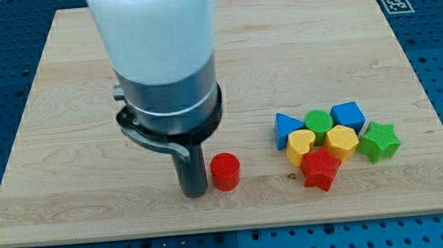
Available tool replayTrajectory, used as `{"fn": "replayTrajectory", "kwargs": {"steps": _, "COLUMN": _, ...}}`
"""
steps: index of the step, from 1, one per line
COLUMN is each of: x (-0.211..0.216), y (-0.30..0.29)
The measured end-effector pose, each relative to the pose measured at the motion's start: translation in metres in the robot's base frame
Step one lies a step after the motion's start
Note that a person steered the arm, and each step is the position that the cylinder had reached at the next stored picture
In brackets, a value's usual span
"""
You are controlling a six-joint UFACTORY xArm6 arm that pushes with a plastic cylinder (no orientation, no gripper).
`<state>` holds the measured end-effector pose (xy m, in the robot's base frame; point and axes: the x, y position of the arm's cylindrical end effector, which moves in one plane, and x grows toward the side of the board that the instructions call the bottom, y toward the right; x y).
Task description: Push the red circle toward the top center
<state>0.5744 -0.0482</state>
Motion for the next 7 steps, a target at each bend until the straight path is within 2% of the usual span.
{"fn": "replayTrajectory", "kwargs": {"steps": 1, "x": 0.012, "y": 0.001}}
{"fn": "replayTrajectory", "kwargs": {"steps": 2, "x": 0.044, "y": -0.008}}
{"fn": "replayTrajectory", "kwargs": {"steps": 5, "x": 0.02, "y": 0.039}}
{"fn": "replayTrajectory", "kwargs": {"steps": 7, "x": -0.017, "y": 0.068}}
